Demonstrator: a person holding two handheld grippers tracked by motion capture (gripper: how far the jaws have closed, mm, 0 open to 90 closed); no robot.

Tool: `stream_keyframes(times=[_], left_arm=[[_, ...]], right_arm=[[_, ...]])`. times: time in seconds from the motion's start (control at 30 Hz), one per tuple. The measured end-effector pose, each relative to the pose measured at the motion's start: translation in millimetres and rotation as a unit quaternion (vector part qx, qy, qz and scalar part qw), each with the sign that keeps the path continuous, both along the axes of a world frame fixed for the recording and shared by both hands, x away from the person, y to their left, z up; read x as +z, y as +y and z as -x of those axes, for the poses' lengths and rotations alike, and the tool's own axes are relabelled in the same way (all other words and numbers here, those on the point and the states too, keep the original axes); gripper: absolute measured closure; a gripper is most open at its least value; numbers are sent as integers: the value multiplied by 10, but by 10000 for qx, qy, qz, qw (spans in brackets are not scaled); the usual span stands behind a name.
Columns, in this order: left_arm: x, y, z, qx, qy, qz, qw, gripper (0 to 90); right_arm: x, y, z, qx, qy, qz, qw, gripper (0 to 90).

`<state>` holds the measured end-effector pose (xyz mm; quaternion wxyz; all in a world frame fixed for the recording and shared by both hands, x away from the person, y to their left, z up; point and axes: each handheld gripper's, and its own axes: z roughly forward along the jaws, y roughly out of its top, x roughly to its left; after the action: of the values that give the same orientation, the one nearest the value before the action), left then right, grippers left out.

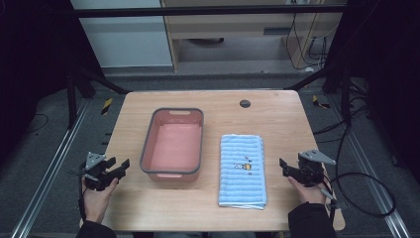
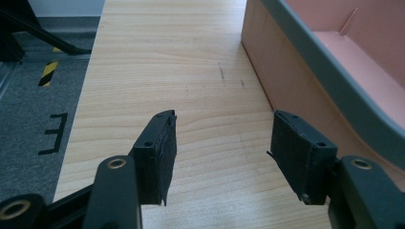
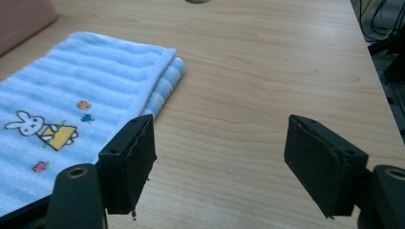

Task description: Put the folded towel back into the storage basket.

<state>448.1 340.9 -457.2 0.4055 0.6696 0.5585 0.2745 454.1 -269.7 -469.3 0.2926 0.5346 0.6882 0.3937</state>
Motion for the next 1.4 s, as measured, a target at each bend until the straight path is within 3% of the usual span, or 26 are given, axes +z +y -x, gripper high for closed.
stream_keyframes(times=[0.17, 0.5, 0.73, 1.1, 1.4], left_arm=[[146, -25, 57, -114, -155, 38, 9998, 356], [365, -91, 161, -264, -405, 209, 9986, 359], [474, -225, 211, -384, -603, 72, 9974, 337], [557, -409, 261, -645, -643, 98, 9958, 321], [611, -574, 270, -795, -687, 191, 9943, 330]], right_arm=[[71, 16, 15, 21, -113, 62, 9999, 271], [203, 100, 38, 226, -255, -204, 9992, 275], [270, 127, 38, 355, -352, -292, 9983, 279], [334, 119, -12, 307, -255, -281, 9988, 285], [422, 90, -52, 247, -335, -323, 9986, 277]])
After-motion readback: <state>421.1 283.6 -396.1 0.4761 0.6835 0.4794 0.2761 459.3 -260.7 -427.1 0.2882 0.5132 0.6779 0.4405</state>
